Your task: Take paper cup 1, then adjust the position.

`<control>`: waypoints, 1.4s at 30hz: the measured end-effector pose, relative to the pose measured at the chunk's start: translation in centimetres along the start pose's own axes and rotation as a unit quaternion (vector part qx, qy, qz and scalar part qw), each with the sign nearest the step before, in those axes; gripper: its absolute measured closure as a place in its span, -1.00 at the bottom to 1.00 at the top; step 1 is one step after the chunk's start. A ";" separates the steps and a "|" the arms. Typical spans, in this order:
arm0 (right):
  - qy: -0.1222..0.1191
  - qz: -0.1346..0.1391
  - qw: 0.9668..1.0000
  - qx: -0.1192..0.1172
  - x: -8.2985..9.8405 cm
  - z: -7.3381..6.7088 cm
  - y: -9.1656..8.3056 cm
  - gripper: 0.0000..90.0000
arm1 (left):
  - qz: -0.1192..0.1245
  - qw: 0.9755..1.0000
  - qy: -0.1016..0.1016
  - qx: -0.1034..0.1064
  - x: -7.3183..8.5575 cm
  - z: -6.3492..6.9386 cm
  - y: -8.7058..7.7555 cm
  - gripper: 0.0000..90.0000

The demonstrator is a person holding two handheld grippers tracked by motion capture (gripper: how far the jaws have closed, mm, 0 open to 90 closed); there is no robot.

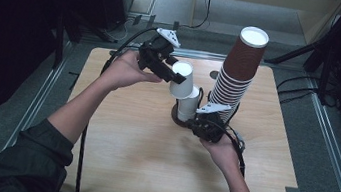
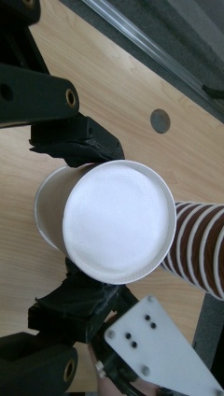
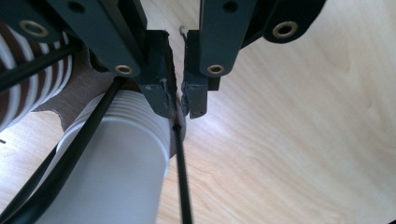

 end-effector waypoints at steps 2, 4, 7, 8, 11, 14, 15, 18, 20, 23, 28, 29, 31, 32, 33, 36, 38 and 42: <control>-0.008 -0.004 1.000 -0.012 -0.1 -0.2 -0.6 0.78 | -0.002 1.000 0.005 0.002 0.7 0.2 -0.8 -0.22; -0.009 -0.003 1.000 -0.017 -0.1 -0.3 -1.0 0.76 | -0.001 1.000 0.001 0.001 0.9 0.3 -1.1 -0.22; -0.006 0.004 0.999 -0.034 -0.3 -0.3 -2.0 0.71 | 0.004 1.000 -0.007 0.004 1.6 0.4 -1.9 -0.22; -0.003 0.004 0.999 -0.040 -0.3 -0.3 -2.2 0.67 | 0.006 1.000 -0.008 0.004 1.9 0.4 -2.2 -0.22; -0.012 -0.005 0.998 -0.067 0.0 -0.8 -2.9 0.57 | 0.015 1.000 -0.016 0.004 2.8 0.8 -2.9 -0.22; -0.021 -0.011 0.997 -0.079 0.2 -1.1 -3.0 0.52 | 0.017 1.000 -0.018 0.006 3.4 1.0 -3.1 -0.22; -0.026 -0.012 0.996 -0.085 0.2 -1.3 -3.0 0.49 | 0.018 1.000 -0.019 0.006 3.7 1.1 -3.1 -0.22; -0.042 -0.011 0.993 -0.108 0.1 -2.1 -3.0 0.39 | 0.017 1.000 -0.024 0.007 4.8 1.5 -3.1 -0.23; -0.046 -0.008 0.993 -0.111 0.1 -2.2 -3.0 0.36 | 0.019 0.999 -0.031 0.007 5.7 1.7 -3.1 -0.23; -0.050 0.000 0.991 -0.125 -0.1 -2.5 -3.1 0.21 | 0.020 0.999 -0.041 0.008 6.8 1.8 -3.0 -0.23; -0.069 0.001 0.987 -0.146 0.0 -3.4 -2.7 -0.02 | 0.029 0.998 -0.062 0.014 8.6 2.1 -2.6 -0.23; -0.069 0.001 0.987 -0.146 0.0 -3.4 -2.7 -0.02 | 0.028 0.997 -0.063 0.016 8.9 2.2 -2.5 -0.23; -0.071 -0.001 0.986 -0.154 0.0 -3.8 -2.5 -0.02 | 0.027 0.997 -0.065 0.015 9.6 2.4 -2.2 -0.23; -0.076 -0.002 0.984 -0.161 0.0 -3.9 -2.3 -0.07 | 0.030 0.997 -0.066 0.017 9.9 2.5 -2.1 -0.23; -0.076 -0.002 0.984 -0.161 0.0 -3.9 -2.3 -0.07 | 0.031 0.997 -0.068 0.018 10.2 2.6 -2.0 -0.23; -0.083 -0.002 0.982 -0.169 0.2 -4.1 -2.0 -0.20 | 0.032 0.997 -0.071 0.024 11.1 3.1 -1.6 -0.23; -0.084 -0.002 0.982 -0.170 0.3 -4.2 -1.9 -0.24 | 0.024 0.997 -0.065 0.030 12.1 3.8 -1.1 -0.23; -0.085 0.004 0.981 -0.173 0.3 -4.2 -2.1 -0.27 | 0.024 0.997 -0.069 0.038 12.9 4.4 -0.5 -0.23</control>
Point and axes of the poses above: each handheld gripper's, and its own axes: y roughly forward along the jaws, x roughly out of its underside, z roughly to its right, the point moved 9 cm from there along y, roughly forward along the jaws, and after that the axes turned 8 degrees about z, right-handed, at the moved point
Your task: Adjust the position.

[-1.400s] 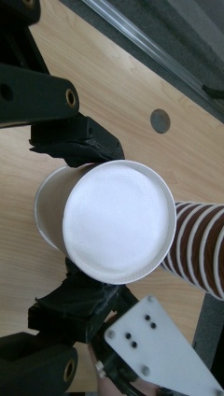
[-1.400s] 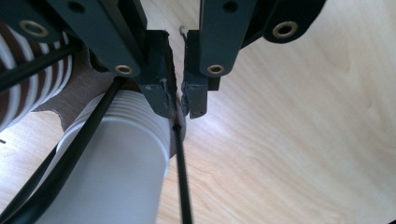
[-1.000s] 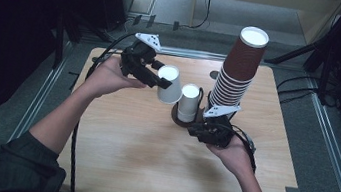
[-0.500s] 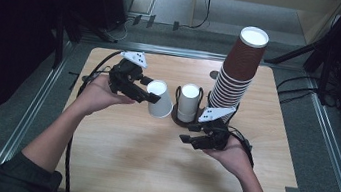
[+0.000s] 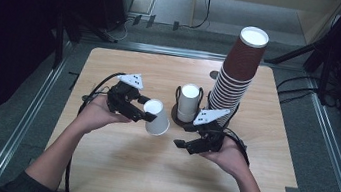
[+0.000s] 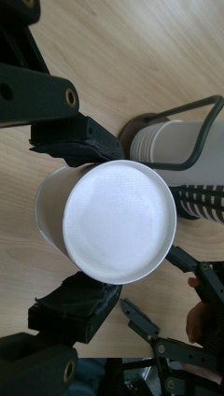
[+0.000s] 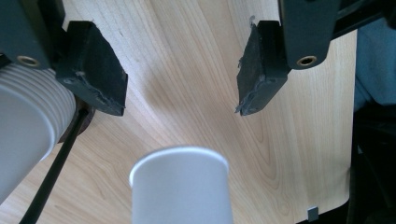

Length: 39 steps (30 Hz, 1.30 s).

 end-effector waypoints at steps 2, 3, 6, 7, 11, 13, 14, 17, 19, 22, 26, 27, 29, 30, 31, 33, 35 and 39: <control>0.002 0.004 1.000 -0.001 0.0 -0.1 -0.1 -0.31 | -0.004 1.000 0.005 0.001 0.4 0.2 0.4 -0.23; 0.002 0.004 1.000 -0.001 0.0 -0.1 -0.1 -0.31 | -0.004 1.000 0.005 0.001 0.4 0.2 0.4 -0.23; -0.009 0.005 1.000 -0.004 0.1 -0.3 -0.2 -0.37 | -0.002 1.000 0.008 0.003 1.1 0.6 1.1 -0.23; -0.011 0.006 1.000 -0.007 0.1 -0.4 -0.2 -0.38 | -0.003 1.000 0.009 0.006 1.3 0.7 1.4 -0.23; -0.014 0.004 1.000 -0.007 0.2 -0.6 0.1 -0.39 | -0.009 1.000 0.006 0.019 2.4 1.2 2.6 -0.23; -0.016 0.007 1.000 -0.012 0.2 -0.7 0.2 -0.39 | -0.024 0.999 0.012 0.021 2.9 1.5 3.2 -0.23; -0.018 0.008 1.000 -0.014 0.2 -0.7 0.3 -0.40 | -0.025 0.999 0.013 0.025 3.1 1.7 3.6 -0.23; -0.022 0.011 1.000 -0.017 0.2 -0.8 0.4 -0.40 | -0.027 0.999 0.015 0.032 3.1 2.0 4.0 -0.23; -0.024 0.009 0.999 -0.024 0.2 -1.0 0.7 -0.42 | -0.033 0.999 0.020 0.038 3.1 2.4 4.3 -0.23; -0.030 -0.003 0.999 -0.031 0.6 -1.1 1.2 -0.44 | -0.035 0.998 0.030 0.047 2.8 3.0 4.8 -0.23; -0.034 -0.007 0.999 -0.037 0.7 -1.2 1.6 -0.47 | -0.035 0.997 0.043 0.054 2.5 3.5 5.0 -0.23; -0.034 -0.007 0.999 -0.037 0.7 -1.2 1.6 -0.47 | -0.035 0.997 0.043 0.054 2.5 3.5 5.0 -0.23; -0.040 -0.008 0.998 -0.039 0.7 -1.2 1.9 -0.48 | -0.036 0.997 0.048 0.056 2.3 3.7 5.0 -0.23; -0.038 -0.010 0.998 -0.040 0.8 -1.3 2.1 -0.49 | -0.036 0.996 0.052 0.057 2.2 3.8 5.0 -0.23; -0.039 -0.013 0.998 -0.040 0.8 -1.3 2.3 -0.49 | -0.036 0.996 0.054 0.059 2.1 4.0 5.1 -0.23; -0.043 -0.016 0.998 -0.043 0.9 -1.4 2.9 -0.49 | -0.036 0.995 0.062 0.064 2.0 4.2 5.2 -0.23; -0.040 -0.019 0.998 -0.044 0.9 -1.5 3.1 -0.49 | -0.038 0.995 0.063 0.064 2.0 4.3 5.2 -0.23; -0.045 -0.017 0.998 -0.049 0.7 -1.6 3.8 -0.48 | -0.040 0.994 0.073 0.070 2.0 4.8 5.4 -0.23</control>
Point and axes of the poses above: each handheld gripper's, and its own axes: y roughly forward along the jaws, x roughly out of its underside, z roughly to its right, the point moved 9 cm from there along y, roughly forward along the jaws, and after that the axes turned 8 degrees about z, right-handed, at the moved point
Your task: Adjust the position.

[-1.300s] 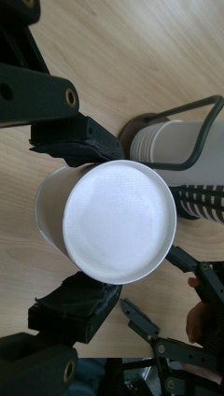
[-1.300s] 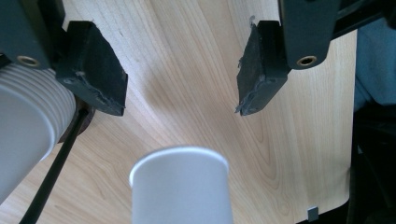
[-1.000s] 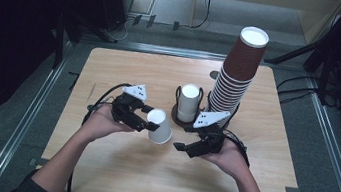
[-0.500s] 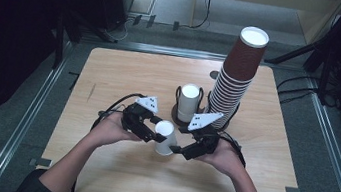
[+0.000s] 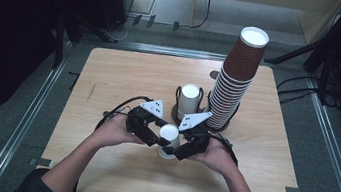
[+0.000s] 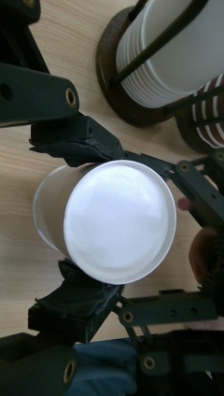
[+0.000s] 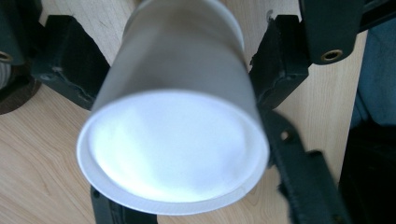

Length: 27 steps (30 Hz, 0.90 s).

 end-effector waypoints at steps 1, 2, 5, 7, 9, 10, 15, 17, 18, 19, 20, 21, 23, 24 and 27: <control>0.000 0.000 1.000 0.000 0.0 0.0 0.1 -0.46 | 0.000 1.000 0.000 0.000 0.0 0.0 0.0 -0.23; 0.000 0.000 1.000 0.000 0.0 0.0 0.1 -0.46 | 0.000 1.000 0.004 -0.001 0.0 0.1 0.0 -0.23; 0.000 -0.004 1.000 -0.002 0.0 0.0 0.3 -0.41 | -0.004 1.000 0.007 -0.003 0.1 0.1 0.1 -0.23; -0.001 -0.005 1.000 -0.003 0.1 -0.1 0.4 -0.37 | -0.005 1.000 0.002 -0.003 0.1 0.1 0.2 -0.23; -0.002 -0.008 1.000 -0.004 0.1 -0.1 0.3 -0.33 | -0.008 1.000 -0.007 0.000 0.2 0.0 0.1 -0.23; -0.006 -0.006 1.000 -0.004 0.1 -0.1 0.2 -0.33 | -0.007 1.000 -0.011 0.003 0.2 0.0 0.1 -0.23; -0.005 -0.004 1.000 0.002 0.0 0.2 -0.2 -0.31 | -0.001 1.000 -0.024 -0.007 0.4 -0.4 0.1 -0.52; -0.002 -0.003 1.000 0.006 0.1 0.4 -0.5 -0.31 | 0.000 1.000 -0.026 -0.008 0.3 -0.4 -0.2 -0.64; -0.002 -0.003 1.000 0.006 0.1 0.4 -0.5 -0.31 | 0.000 1.000 -0.026 -0.008 0.3 -0.4 -0.2 -0.66; -0.003 -0.001 1.000 0.008 0.2 0.6 -0.8 -0.31 | 0.008 0.999 -0.030 -0.012 0.2 -0.4 -0.4 -0.68; -0.003 -0.001 1.000 0.008 0.2 0.6 -0.8 -0.31 | 0.008 0.999 -0.030 -0.012 0.2 -0.4 -0.4 -0.68; 0.001 0.000 1.000 0.011 0.2 0.7 -1.0 -0.31 | 0.010 0.999 -0.031 -0.013 0.3 -0.6 -0.7 -0.69; 0.001 0.004 1.000 0.015 0.2 0.8 -1.3 -0.31 | 0.012 0.999 -0.036 -0.015 0.4 -0.8 -0.9 -0.71; 0.001 0.004 1.000 0.015 0.2 0.8 -1.3 -0.31 | 0.012 0.999 -0.036 -0.015 0.4 -0.8 -0.9 -0.72; 0.006 0.015 1.000 0.021 0.1 1.1 -2.0 -0.31 | 0.013 0.999 -0.039 -0.009 0.6 -0.8 -1.1 -0.73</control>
Point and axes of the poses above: each handheld gripper's, and its own axes: y roughly forward along the jaws, x roughly out of its underside, z roughly to its right, the point moved 9 cm from there along y, roughly forward along the jaws, and after that the axes turned 8 degrees about z, right-handed, at the moved point
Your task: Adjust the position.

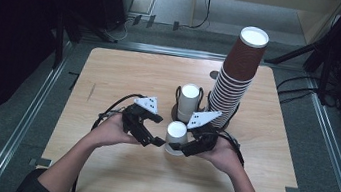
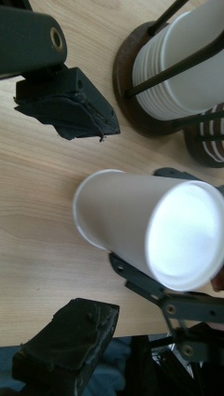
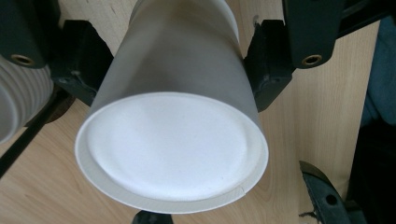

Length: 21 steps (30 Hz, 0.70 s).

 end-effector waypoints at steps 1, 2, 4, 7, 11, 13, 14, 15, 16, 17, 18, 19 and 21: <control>0.000 0.000 1.000 0.000 0.0 0.0 0.0 -0.31 | 0.001 1.000 -0.001 -0.002 0.1 0.0 0.0 -0.73; -0.001 0.003 1.000 0.000 0.0 0.0 -0.2 -0.31 | 0.001 1.000 -0.003 -0.002 0.2 0.0 0.0 -0.74; -0.002 0.011 1.000 0.005 -0.1 0.1 -0.7 -0.31 | 0.005 1.000 -0.007 -0.002 0.4 0.0 -0.1 -0.76; 0.000 0.024 1.000 0.004 -0.3 0.1 -1.3 -0.31 | 0.007 1.000 -0.010 0.000 0.7 -0.1 -0.2 -0.78; 0.002 0.041 0.999 0.003 -0.6 0.1 -1.8 -0.31 | 0.007 1.000 -0.010 -0.003 1.2 -0.2 0.0 -0.88; 0.007 0.058 0.998 0.001 -0.9 0.0 -2.1 -0.30 | 0.011 1.000 -0.015 -0.002 1.3 -0.2 0.2 -0.88; 0.009 0.070 0.997 -0.004 -1.1 0.0 -2.3 -0.30 | 0.014 1.000 -0.018 0.004 1.4 -0.2 0.4 -0.88; 0.009 0.074 0.997 -0.005 -1.1 0.0 -2.3 -0.30 | 0.015 1.000 -0.019 0.006 1.5 -0.2 0.6 -0.88; 0.010 0.079 0.997 -0.007 -1.2 -0.1 -2.4 -0.30 | 0.018 1.000 -0.022 0.006 1.6 -0.2 0.8 -0.88; 0.010 0.079 0.997 -0.007 -1.2 -0.1 -2.4 -0.30 | 0.018 1.000 -0.022 0.006 1.6 -0.2 0.8 -0.88; 0.011 0.084 0.996 -0.010 -1.3 -0.2 -2.4 -0.30 | 0.015 1.000 -0.021 0.009 1.7 -0.2 0.9 -0.88; 0.010 0.090 0.996 -0.014 -1.4 -0.2 -2.4 -0.31 | 0.013 1.000 -0.024 0.010 1.7 -0.2 1.1 -0.91; 0.012 0.105 0.994 -0.021 -1.7 -0.5 -2.5 -0.30 | 0.016 0.999 -0.027 0.015 1.8 -0.1 1.6 -0.92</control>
Point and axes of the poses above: each handheld gripper's, and its own axes: y roughly forward along the jaws, x roughly out of its underside, z roughly to its right, the point moved 9 cm from there along y, roughly forward along the jaws, and after that the axes turned 8 degrees about z, right-handed, at the moved point
